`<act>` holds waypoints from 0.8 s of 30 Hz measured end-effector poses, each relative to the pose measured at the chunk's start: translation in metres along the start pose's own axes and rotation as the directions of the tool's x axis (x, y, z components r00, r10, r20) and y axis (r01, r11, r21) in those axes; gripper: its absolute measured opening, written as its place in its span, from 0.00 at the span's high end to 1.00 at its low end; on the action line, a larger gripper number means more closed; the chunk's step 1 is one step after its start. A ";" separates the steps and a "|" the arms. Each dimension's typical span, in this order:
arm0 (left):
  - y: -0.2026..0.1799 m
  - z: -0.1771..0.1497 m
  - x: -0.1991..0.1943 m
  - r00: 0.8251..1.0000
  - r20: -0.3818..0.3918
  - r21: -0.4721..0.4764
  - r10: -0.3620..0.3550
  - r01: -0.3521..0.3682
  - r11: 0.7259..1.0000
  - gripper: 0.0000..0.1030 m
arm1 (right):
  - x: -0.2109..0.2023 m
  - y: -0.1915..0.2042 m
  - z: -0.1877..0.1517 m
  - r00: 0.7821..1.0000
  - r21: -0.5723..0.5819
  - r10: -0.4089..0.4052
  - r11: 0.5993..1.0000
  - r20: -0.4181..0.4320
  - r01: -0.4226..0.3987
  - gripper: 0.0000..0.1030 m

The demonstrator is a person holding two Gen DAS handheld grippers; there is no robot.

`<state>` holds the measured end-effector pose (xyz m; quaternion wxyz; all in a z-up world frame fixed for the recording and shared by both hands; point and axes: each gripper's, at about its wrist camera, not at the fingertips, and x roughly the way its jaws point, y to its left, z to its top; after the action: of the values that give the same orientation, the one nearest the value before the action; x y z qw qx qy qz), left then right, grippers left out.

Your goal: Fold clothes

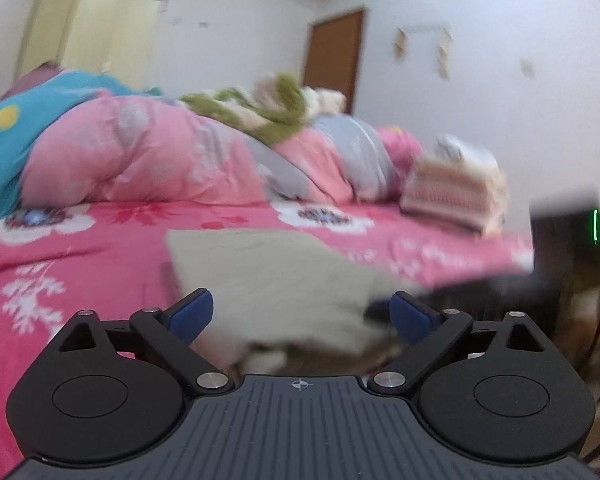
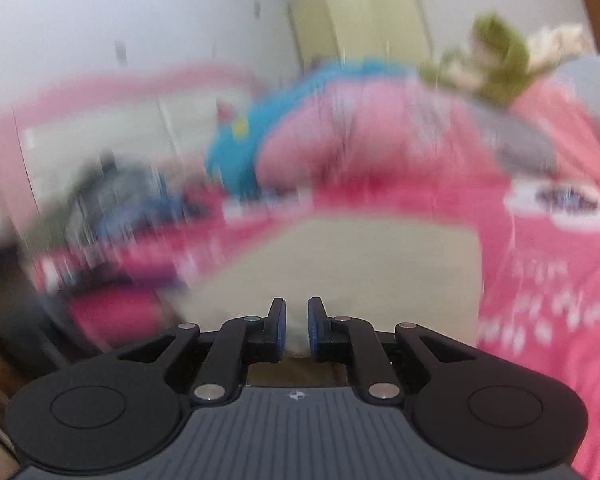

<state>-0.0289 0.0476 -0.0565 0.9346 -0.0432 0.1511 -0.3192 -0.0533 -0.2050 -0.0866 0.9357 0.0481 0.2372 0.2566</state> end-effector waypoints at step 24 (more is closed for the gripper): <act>0.009 0.017 -0.014 0.988 -0.020 -0.152 0.152 -0.153 0.976 0.10 | -0.025 -0.008 -0.004 0.994 -0.015 0.005 1.000 0.106 -0.004 0.90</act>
<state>-0.0283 0.0630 -0.0385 0.9496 -0.1018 0.1820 -0.2341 -0.0707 -0.2251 -0.0817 0.9467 0.0554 0.1851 0.2576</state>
